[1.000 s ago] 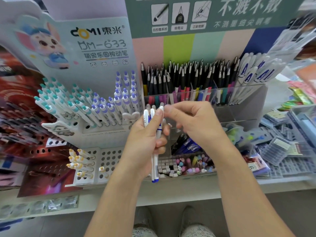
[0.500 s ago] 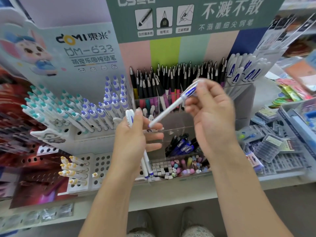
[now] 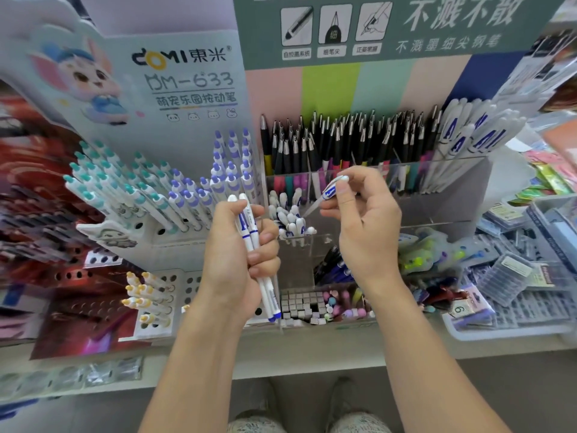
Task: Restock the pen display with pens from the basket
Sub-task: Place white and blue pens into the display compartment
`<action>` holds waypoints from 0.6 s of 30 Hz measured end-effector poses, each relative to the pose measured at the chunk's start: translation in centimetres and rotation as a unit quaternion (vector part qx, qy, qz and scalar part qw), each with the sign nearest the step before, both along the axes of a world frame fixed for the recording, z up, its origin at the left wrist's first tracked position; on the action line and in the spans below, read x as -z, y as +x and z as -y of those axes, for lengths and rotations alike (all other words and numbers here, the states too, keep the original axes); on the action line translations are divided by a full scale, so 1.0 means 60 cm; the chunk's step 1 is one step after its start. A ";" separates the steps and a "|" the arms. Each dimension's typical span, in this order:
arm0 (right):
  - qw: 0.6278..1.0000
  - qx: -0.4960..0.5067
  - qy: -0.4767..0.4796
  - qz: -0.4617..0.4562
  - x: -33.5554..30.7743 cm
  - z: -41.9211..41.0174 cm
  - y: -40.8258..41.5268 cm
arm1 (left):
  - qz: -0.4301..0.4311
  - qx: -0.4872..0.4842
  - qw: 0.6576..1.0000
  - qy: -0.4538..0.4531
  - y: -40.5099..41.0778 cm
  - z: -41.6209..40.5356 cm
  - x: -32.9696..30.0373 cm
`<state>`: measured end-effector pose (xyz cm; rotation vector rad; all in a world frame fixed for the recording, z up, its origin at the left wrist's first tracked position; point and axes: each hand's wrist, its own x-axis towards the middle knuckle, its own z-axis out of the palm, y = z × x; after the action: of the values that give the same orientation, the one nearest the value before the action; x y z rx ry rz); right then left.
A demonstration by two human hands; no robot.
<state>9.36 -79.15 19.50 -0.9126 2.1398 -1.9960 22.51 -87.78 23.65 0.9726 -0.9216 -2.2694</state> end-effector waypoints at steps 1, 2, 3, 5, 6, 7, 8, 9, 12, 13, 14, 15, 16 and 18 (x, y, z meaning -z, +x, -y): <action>1.000 -0.009 0.015 0.001 0.006 0.002 0.002 | 0.002 0.005 1.000 -0.003 0.000 0.000 0.001; 0.999 -0.017 0.030 0.002 0.012 0.005 0.004 | 0.003 0.008 1.000 -0.007 0.000 -0.001 0.001; 0.999 -0.024 0.041 0.006 0.017 0.007 0.005 | 0.005 0.011 1.000 -0.011 -0.001 -0.001 0.002; 0.998 -0.032 0.055 0.027 0.025 0.011 0.006 | 0.003 0.017 1.000 -0.024 -0.002 -0.004 0.002; 0.997 -0.035 0.063 0.035 0.027 0.013 0.006 | 0.001 0.021 0.999 -0.031 -0.003 -0.004 0.002; 0.996 -0.039 0.073 0.042 0.026 0.014 0.006 | 0.002 0.024 0.999 -0.038 -0.003 -0.005 0.003; 0.994 -0.043 0.083 0.049 0.024 0.016 0.006 | 0.004 0.027 0.999 -0.044 -0.003 -0.005 0.003; 0.993 -0.047 0.091 0.054 0.022 0.018 0.006 | 0.009 0.031 0.998 -0.049 -0.003 -0.005 0.004; 0.989 -0.061 0.120 0.058 0.017 0.023 0.001 | 0.026 0.048 0.996 -0.064 -0.001 -0.006 0.004; 0.987 -0.069 0.133 0.060 0.016 0.023 -0.001 | 0.028 0.052 0.996 -0.068 -0.002 -0.007 0.005; 0.984 -0.078 0.145 0.065 0.015 0.022 -0.002 | 0.029 0.054 0.996 -0.071 -0.003 -0.008 0.005; 0.982 -0.084 0.152 0.070 0.012 0.020 -0.001 | 0.031 0.055 0.995 -0.073 -0.004 -0.010 0.006; 0.983 -0.081 0.151 0.072 0.007 0.017 0.002 | 0.032 0.056 0.995 -0.075 -0.006 -0.011 0.006; 0.989 -0.054 0.119 0.067 -0.008 0.008 0.005 | 0.033 0.056 0.995 -0.080 -0.010 -0.014 0.008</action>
<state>9.66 -79.65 19.97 -0.8118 2.1447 -1.6587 21.92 -86.97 23.20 0.9508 -1.1938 -2.2265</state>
